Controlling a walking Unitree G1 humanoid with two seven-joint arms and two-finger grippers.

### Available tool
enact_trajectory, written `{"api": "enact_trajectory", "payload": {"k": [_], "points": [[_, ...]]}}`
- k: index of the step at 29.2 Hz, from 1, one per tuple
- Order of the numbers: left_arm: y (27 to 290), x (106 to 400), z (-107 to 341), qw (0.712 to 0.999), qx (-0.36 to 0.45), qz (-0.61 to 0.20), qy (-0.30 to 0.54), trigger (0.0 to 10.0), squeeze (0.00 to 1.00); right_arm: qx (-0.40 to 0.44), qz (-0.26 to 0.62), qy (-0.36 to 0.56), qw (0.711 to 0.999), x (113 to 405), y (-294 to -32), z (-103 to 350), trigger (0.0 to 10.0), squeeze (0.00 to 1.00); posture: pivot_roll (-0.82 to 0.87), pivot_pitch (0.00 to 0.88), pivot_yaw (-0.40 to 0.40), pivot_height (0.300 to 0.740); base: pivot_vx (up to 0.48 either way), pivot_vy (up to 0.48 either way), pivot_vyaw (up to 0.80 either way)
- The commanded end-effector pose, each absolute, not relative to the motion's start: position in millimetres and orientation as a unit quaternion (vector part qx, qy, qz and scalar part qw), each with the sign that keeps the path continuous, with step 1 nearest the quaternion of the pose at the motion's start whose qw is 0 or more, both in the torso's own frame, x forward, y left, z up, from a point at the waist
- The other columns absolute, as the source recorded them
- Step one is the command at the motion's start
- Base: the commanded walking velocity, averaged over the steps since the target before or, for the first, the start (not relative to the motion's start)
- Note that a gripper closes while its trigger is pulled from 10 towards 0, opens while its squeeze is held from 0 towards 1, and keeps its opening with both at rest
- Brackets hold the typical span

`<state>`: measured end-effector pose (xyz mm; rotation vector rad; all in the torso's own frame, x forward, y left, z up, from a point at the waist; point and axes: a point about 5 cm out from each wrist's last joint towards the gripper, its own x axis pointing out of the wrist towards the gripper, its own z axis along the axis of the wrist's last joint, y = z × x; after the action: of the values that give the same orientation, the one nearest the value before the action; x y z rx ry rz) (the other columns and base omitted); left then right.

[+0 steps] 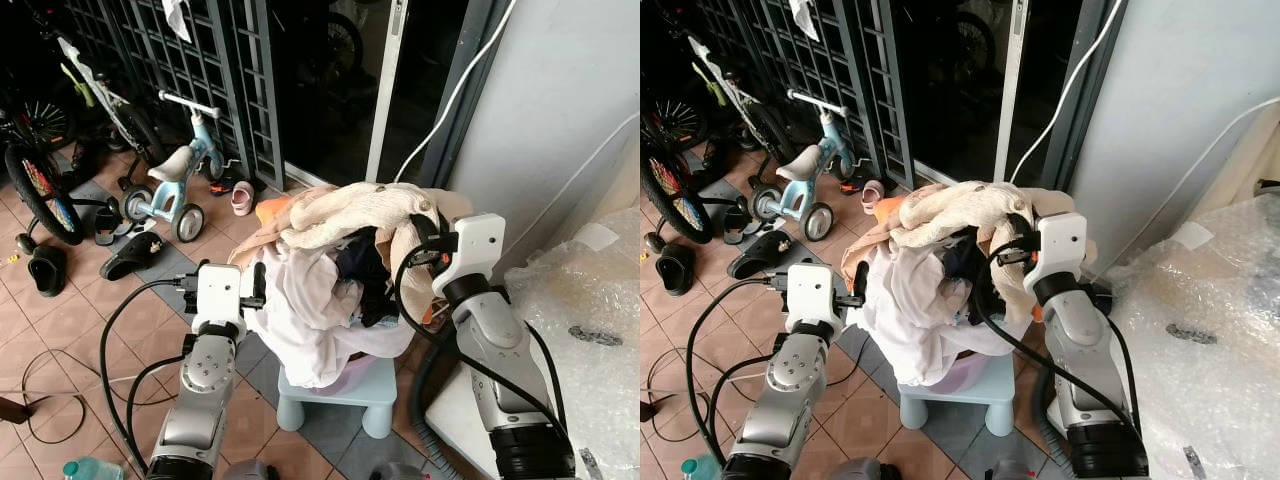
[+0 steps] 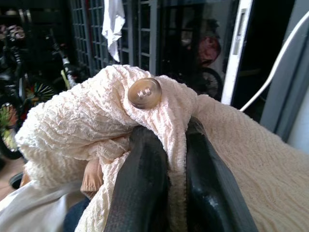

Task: Clothes washing

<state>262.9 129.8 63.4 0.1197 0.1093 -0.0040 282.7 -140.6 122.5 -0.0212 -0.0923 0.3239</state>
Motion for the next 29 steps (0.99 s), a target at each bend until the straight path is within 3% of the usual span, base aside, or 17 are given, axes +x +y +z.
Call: {"api": "enact_trajectory", "payload": {"k": [1, 2, 5, 6, 13, 18, 19, 20, 21, 29], "points": [[129.1, 265.0, 64.2, 0.996, 0.070, -0.006, 0.052, 10.0, 0.00, -0.011, 0.210, -0.050, 0.976, 279.1, -125.0, 127.0, 6.1, 0.00, -0.06, 0.000, 0.058, 0.740, 0.000, 0.000, 0.00], [129.2, 264.7, 63.1, 0.996, 0.072, -0.007, 0.054, 10.0, 0.00, -0.025, 0.246, -0.022, 0.969, 274.7, -116.4, 117.4, 10.0, 0.00, -0.06, 0.000, 0.056, 0.740, 0.000, 0.000, 0.00], [128.1, 262.9, 62.1, 0.996, 0.072, -0.009, 0.055, 10.0, 0.00, -0.058, 0.286, 0.020, 0.956, 266.8, -108.0, 99.6, 10.0, 0.00, -0.06, 0.000, 0.055, 0.740, 0.000, 0.000, 0.00], [127.5, 262.5, 62.0, 0.996, 0.071, -0.010, 0.054, 10.0, 0.00, -0.066, 0.297, 0.053, 0.951, 263.1, -106.5, 89.1, 10.0, 1.00, -0.05, 0.000, 0.047, 0.740, 0.000, 0.000, 0.00], [127.6, 262.4, 61.6, 0.996, 0.068, -0.011, 0.054, 10.0, 0.00, -0.086, 0.339, 0.118, 0.929, 253.5, -108.4, 71.4, 10.0, 1.00, -0.06, 0.000, 0.048, 0.740, 0.000, 0.000, 0.00], [125.3, 261.8, 60.3, 0.996, 0.068, -0.019, 0.055, 10.0, 0.00, -0.087, 0.355, 0.095, 0.926, 254.5, -111.2, 78.1, 10.0, 1.00, -0.06, 0.000, 0.050, 0.740, 0.000, 0.000, 0.00], [124.8, 261.9, 60.1, 0.996, 0.067, -0.019, 0.055, 10.0, 0.00, -0.081, 0.359, 0.086, 0.926, 254.7, -112.2, 81.1, 4.3, 0.27, -0.06, 0.000, 0.051, 0.740, 0.000, 0.000, 0.00], [124.8, 261.9, 60.1, 0.996, 0.067, -0.019, 0.055, 10.0, 0.00, -0.081, 0.359, 0.086, 0.926, 254.7, -112.2, 81.1, 4.3, 0.27, -0.06, 0.000, 0.051, 0.740, 0.000, 0.000, 0.00], [124.4, 261.9, 60.1, 0.996, 0.067, -0.020, 0.055, 10.0, 0.00, -0.074, 0.360, 0.084, 0.926, 254.2, -113.3, 81.8, 0.0, 0.00, -0.06, 0.000, 0.051, 0.740, 0.000, 0.000, 0.00], [124.4, 260.9, 59.7, 0.996, 0.064, -0.018, 0.055, 10.0, 0.00, -0.064, 0.359, 0.082, 0.927, 253.0, -114.7, 83.0, 0.0, 0.00, -0.06, 0.000, 0.046, 0.740, 0.000, 0.000, 0.00]]}}
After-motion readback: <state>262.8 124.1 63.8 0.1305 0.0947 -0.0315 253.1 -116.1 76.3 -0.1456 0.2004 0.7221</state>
